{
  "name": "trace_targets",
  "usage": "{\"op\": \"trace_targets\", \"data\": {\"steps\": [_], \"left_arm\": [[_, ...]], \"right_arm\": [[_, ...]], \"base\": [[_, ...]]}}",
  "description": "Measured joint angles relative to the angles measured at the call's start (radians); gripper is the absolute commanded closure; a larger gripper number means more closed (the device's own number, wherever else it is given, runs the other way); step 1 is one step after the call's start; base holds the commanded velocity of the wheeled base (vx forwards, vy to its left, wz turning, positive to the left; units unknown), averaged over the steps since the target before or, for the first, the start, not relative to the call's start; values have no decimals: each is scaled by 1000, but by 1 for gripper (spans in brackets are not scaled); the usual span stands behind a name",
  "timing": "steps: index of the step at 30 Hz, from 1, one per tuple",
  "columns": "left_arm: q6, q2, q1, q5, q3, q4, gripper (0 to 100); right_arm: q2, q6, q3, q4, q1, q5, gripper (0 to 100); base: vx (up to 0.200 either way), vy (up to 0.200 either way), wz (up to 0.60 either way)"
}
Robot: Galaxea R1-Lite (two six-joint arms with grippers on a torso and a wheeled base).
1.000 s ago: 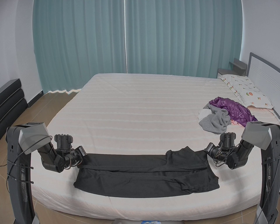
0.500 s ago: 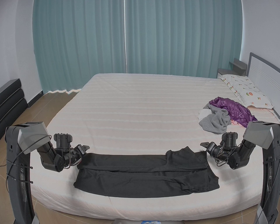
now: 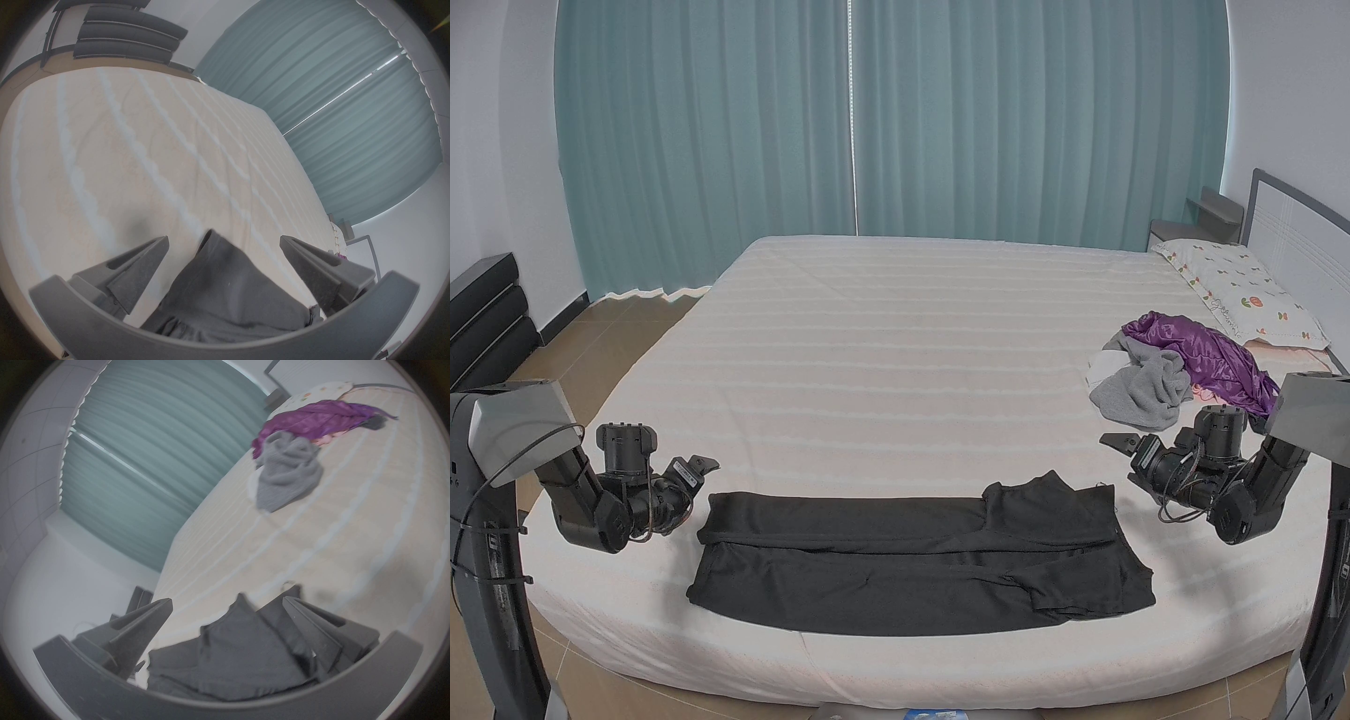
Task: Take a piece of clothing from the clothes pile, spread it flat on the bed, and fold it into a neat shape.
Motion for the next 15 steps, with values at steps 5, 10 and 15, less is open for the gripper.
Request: {"op": "trace_targets", "data": {"steps": [5, 10, 15], "left_arm": [[-13, -34, 2, -11, 67, -25, 0], [-13, -44, 4, -11, 122, -106, 0], [-15, -44, 4, -12, 150, -135, 0]], "right_arm": [[-51, -18, 28, 27, 45, 61, 0], [-54, -105, 23, 97, 85, 102, 0], [-25, -213, 2, 169, 91, 143, 0]], "base": [[0, 0, 0], [0, 0, 0], [0, 0, 0]]}}
